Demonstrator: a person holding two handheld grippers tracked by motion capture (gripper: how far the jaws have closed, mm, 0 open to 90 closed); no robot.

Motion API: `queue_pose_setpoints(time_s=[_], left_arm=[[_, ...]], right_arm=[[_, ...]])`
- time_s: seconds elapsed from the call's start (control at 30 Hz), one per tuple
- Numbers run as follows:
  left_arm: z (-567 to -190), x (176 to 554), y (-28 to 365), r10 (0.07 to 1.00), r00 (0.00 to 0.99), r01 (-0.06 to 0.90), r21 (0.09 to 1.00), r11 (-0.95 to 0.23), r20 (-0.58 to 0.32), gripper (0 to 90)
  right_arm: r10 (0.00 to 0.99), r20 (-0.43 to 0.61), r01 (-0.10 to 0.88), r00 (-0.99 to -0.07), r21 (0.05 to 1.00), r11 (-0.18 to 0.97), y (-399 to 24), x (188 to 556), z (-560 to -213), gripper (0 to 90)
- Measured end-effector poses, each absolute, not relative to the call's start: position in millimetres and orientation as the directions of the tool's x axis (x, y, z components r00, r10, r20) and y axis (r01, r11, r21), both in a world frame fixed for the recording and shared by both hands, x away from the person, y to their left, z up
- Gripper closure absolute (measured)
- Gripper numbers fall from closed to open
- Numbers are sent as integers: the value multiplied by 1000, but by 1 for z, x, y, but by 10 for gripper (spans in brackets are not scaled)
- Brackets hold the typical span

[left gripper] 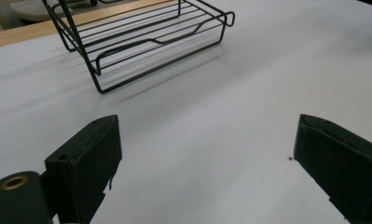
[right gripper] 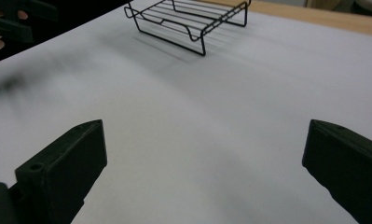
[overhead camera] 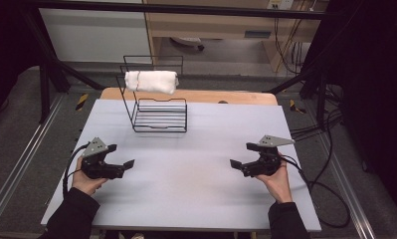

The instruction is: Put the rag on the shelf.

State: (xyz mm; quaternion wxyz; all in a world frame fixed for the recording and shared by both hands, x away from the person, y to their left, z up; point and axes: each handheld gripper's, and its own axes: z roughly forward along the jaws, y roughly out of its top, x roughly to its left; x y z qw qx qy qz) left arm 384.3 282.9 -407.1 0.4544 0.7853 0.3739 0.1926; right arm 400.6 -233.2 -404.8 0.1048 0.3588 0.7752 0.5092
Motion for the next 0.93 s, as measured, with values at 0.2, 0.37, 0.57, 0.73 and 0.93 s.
queue_pose_setpoints(time_s=[0.2, 0.37, 0.57, 0.73, 0.93], left_arm=[[-414, 380, 287, 762, 646, 428, 848, -312, -46, 84], [-420, 377, 292, 763, 644, 438, 844, -310, -54, 84], [-425, 375, 297, 768, 638, 447, 838, -312, -54, 82], [-430, 374, 299, 771, 635, 454, 830, -323, -47, 82], [-431, 373, 298, 769, 637, 457, 827, -327, -47, 82]], right_arm=[[676, 212, 466, -706, 858, 218, -251, 389, -424, 4], [689, 222, 483, -690, 850, 210, -264, 381, -435, 4], [690, 225, 498, -688, 838, 224, -269, 374, -444, 3], [686, 229, 497, -691, 840, 219, -268, 374, -444, 3], [688, 223, 495, -691, 839, 225, -268, 373, -444, 3]])
